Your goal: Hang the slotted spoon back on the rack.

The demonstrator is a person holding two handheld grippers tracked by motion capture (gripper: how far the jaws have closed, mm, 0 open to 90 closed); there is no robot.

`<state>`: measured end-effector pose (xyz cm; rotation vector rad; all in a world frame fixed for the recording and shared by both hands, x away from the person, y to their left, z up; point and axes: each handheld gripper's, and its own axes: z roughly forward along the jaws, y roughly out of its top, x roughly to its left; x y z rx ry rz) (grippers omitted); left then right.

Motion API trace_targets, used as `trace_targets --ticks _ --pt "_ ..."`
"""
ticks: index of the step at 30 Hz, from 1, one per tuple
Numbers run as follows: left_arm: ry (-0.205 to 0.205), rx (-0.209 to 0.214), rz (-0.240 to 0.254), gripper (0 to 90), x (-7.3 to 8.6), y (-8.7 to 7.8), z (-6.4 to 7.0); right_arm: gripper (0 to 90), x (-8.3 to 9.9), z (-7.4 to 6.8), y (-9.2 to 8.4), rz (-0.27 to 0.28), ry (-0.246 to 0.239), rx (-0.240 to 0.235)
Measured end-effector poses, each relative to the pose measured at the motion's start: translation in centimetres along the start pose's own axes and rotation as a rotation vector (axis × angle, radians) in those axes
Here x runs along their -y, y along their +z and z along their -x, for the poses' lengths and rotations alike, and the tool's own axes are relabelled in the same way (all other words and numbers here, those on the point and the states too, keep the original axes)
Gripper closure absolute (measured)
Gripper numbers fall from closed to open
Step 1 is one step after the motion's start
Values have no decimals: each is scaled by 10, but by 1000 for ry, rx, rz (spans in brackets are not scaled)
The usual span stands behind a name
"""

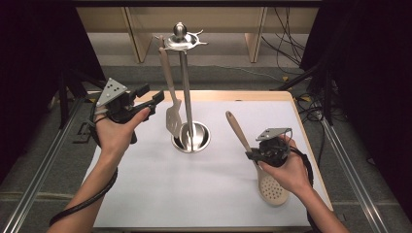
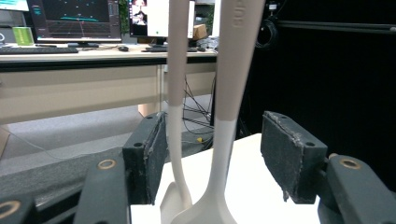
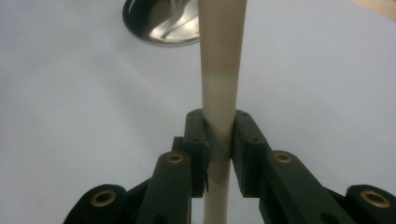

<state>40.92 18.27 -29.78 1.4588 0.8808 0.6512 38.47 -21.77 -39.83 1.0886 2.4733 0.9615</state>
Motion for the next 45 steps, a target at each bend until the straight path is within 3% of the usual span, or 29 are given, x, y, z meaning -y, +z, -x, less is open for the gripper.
trace_targets --ticks 1,3,7,8,12,13,14,15,20,21,22,24,25,27,38,45 --pt "3 3 2 403 0 0 1 784 0 0 0 31 0 12" --pt "5 12 -1 403 0 1 4 784 -1 -2 -4 41 19 8" --pt "14 27 -12 407 1 3 9 783 -2 -2 -6 81 7 17" --pt "16 32 -14 408 2 3 10 784 -2 -4 -6 83 26 16" --pt "27 45 -20 410 3 5 15 784 -3 -4 -8 123 11 28" --pt "31 49 -20 411 3 5 16 784 -3 -6 -8 132 33 23" --pt "31 52 -19 411 3 6 18 784 -4 -4 -8 156 0 31" --pt "35 56 -20 411 3 6 20 784 -4 -7 -8 167 20 27" --pt "50 86 -28 414 5 10 28 785 -8 -8 -12 179 -3 26" --pt "52 90 -28 414 5 11 30 785 -8 -10 -12 193 16 28" --pt "51 94 -28 414 6 12 32 785 -10 -8 -13 193 -13 32" --pt "56 103 -30 415 6 14 35 785 -12 -11 -13 214 3 28" --pt "58 109 -31 415 7 14 37 785 -13 -10 -14 209 -26 31" --pt "62 117 -34 414 7 15 40 785 -15 -13 -16 216 5 33" --pt "96 173 -37 417 8 22 57 786 -29 -17 -20 276 -41 46" --pt "116 223 -50 413 8 31 73 785 -36 -23 -21 280 -25 35"
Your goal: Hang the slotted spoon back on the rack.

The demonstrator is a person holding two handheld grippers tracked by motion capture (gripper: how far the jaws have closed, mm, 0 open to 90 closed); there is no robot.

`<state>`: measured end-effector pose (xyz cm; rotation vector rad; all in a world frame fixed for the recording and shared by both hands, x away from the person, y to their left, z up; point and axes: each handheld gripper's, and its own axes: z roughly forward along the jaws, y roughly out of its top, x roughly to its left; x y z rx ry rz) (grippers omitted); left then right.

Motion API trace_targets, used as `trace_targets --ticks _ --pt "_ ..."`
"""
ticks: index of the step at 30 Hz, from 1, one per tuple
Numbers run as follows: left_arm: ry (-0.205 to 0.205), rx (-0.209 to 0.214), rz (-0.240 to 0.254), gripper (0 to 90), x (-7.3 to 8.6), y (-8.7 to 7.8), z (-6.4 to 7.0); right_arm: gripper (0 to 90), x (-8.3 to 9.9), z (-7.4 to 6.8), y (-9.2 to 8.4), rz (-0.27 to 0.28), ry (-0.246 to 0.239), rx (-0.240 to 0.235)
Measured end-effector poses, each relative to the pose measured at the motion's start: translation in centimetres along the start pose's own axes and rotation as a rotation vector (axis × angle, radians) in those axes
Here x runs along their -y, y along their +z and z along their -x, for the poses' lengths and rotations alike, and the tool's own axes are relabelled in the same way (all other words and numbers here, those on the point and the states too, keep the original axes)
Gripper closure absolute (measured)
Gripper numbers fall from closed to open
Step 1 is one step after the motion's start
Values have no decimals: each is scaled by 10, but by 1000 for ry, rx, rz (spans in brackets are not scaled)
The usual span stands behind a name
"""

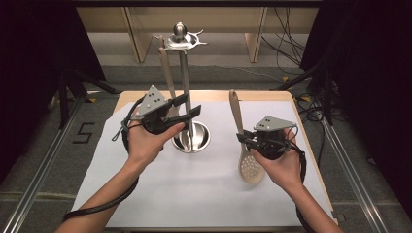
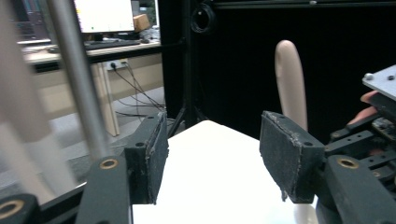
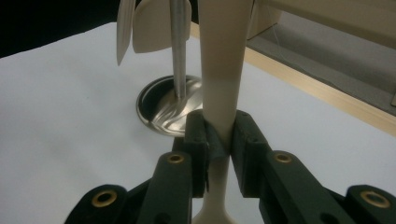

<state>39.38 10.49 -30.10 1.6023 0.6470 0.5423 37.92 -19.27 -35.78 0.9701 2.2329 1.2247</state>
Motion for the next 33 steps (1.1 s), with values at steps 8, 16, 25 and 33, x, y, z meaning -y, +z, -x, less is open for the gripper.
trace_targets --ticks 8,16,25,33 --pt "4 60 -3 409 0 14 16 785 -6 -5 2 22 -7 2" --pt "-4 106 8 403 1 27 25 785 -14 -13 3 46 -13 3" --pt "-6 142 4 429 2 39 37 785 -20 -23 7 69 -10 1" --pt "-37 165 6 511 5 47 40 785 -22 -28 8 71 -2 -17"
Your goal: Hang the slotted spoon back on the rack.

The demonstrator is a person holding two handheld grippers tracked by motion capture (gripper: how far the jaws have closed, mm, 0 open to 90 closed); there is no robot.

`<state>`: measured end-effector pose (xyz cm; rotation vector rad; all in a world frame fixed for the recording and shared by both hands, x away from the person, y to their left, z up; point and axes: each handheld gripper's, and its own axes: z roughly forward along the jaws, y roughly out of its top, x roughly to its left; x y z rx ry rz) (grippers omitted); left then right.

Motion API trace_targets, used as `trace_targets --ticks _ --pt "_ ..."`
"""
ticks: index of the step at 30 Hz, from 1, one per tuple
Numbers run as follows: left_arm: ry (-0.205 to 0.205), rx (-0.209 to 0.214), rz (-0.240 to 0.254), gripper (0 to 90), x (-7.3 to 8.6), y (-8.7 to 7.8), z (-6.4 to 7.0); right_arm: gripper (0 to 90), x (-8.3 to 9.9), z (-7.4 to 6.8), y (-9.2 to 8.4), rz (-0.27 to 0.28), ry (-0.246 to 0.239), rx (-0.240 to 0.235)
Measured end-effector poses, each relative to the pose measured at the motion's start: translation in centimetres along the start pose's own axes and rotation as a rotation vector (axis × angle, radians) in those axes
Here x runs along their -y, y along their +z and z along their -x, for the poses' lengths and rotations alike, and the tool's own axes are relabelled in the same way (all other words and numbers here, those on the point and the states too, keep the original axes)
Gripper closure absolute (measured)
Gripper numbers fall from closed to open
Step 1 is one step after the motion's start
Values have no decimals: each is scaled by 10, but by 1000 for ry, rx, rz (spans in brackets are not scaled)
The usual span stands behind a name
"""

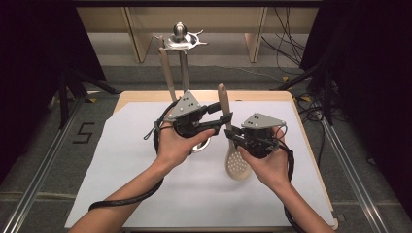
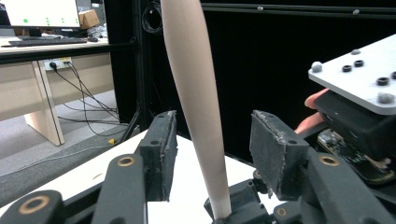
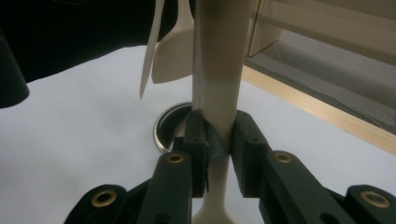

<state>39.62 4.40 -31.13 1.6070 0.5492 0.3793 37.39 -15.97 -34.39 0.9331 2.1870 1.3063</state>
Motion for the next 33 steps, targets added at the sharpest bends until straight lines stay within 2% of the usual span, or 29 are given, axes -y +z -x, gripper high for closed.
trace_targets --ticks 2,3,7,10,11,12,14,16,18,23,25,26,29,30,33 --pt "-6 5 2 518 1 2 0 785 -1 -3 -2 -10 10 10" --pt "-3 6 -2 525 1 2 0 785 -2 -1 -1 -3 -13 6" --pt "-3 14 5 558 1 3 -1 785 -3 -4 -1 7 -7 8" --pt "-9 19 5 598 2 4 -1 784 -5 -5 -1 22 -27 6" --pt "-11 22 2 609 2 4 -1 784 -4 -7 0 23 -14 12" --pt "-8 22 -2 629 2 4 -2 784 -5 -6 0 26 -31 8" --pt "1 17 -1 664 2 3 -2 784 -5 -7 1 23 -33 -6" --pt "0 25 1 714 1 2 -3 784 -6 -6 0 22 -47 6" --pt "-8 38 3 729 1 1 -3 783 -6 -9 0 15 -32 6" --pt "-11 51 11 738 -1 -2 -2 781 -7 -10 2 40 -47 -6" --pt "-21 62 8 740 -2 -4 -4 779 -7 -12 1 51 -47 6" --pt "-29 69 11 741 -3 -5 -6 776 -8 -11 0 33 -57 -4" --pt "-43 90 6 743 -4 -7 -10 723 -9 -13 -1 48 -66 -13" --pt "-38 98 6 744 -4 -8 -12 701 -9 -13 0 63 -75 -2" --pt "-21 116 1 745 -6 -11 -16 637 -9 -13 -1 75 -102 -15"
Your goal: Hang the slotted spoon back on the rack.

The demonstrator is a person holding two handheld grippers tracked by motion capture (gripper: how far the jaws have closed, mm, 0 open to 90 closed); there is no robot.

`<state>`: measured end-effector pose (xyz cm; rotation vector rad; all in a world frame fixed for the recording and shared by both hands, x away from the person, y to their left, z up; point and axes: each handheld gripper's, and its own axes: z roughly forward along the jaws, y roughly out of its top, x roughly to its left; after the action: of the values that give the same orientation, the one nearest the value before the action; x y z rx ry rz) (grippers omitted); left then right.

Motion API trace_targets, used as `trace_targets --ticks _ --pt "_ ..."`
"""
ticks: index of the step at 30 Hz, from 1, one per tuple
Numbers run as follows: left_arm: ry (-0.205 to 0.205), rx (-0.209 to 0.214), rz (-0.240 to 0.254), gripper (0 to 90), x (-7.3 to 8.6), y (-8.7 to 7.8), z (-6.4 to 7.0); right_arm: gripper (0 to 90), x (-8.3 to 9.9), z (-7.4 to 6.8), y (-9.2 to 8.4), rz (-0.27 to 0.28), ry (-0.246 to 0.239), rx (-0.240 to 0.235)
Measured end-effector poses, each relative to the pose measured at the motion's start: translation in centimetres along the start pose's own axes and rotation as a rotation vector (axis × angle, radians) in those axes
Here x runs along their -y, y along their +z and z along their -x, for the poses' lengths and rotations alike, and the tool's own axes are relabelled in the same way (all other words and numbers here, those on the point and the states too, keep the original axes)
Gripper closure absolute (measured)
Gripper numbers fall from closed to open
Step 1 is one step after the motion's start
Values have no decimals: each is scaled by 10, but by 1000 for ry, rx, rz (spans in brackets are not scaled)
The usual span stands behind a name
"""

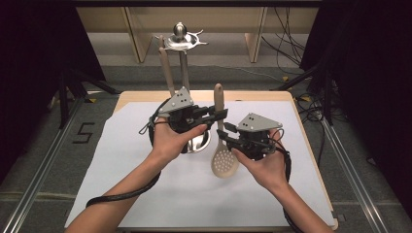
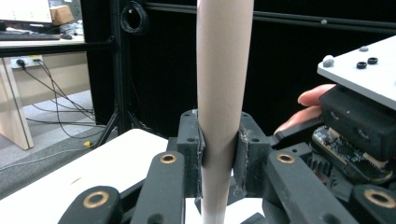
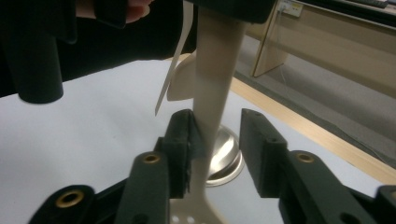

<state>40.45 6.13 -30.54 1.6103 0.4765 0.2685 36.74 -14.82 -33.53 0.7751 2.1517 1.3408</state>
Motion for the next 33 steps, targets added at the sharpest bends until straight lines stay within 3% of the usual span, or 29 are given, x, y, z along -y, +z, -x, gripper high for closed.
trace_targets --ticks 5,6,8,10,15,19,21,22,23,24,25,26,27,30,32,33 --pt "35 35 -23 745 -3 -8 -5 588 4 -3 -6 -1 12 -16" --pt "40 39 -24 745 -3 -9 -6 584 5 -1 -8 11 -22 -6" --pt "51 46 -28 745 -4 -12 -7 580 9 -2 -11 8 5 4" --pt "52 46 -27 745 -5 -15 -9 573 14 0 -13 -10 16 -8" --pt "44 51 -26 745 -6 -21 -14 565 26 7 -20 -38 51 14" --pt "38 56 -27 745 -7 -23 -19 557 34 13 -20 -38 44 33" --pt "40 55 -31 745 -8 -25 -21 557 38 13 -21 -60 71 33" --pt "44 55 -31 745 -8 -26 -22 556 40 16 -21 -54 49 50" --pt "42 53 -32 745 -8 -27 -23 556 41 15 -23 -75 82 37" --pt "46 54 -33 744 -9 -27 -25 555 43 17 -22 -74 77 37" --pt "44 54 -35 745 -9 -28 -25 555 45 16 -24 -86 100 43" --pt "46 56 -36 745 -9 -29 -26 554 48 19 -23 -79 82 49" --pt "46 54 -35 744 -10 -29 -27 554 50 17 -23 -84 114 53" --pt "47 57 -25 745 -12 -31 -29 554 56 24 -23 -95 89 65" --pt "47 55 -23 744 -13 -32 -30 553 60 23 -21 -88 123 71" --pt "46 56 -22 745 -14 -32 -31 553 61 25 -23 -103 98 68"
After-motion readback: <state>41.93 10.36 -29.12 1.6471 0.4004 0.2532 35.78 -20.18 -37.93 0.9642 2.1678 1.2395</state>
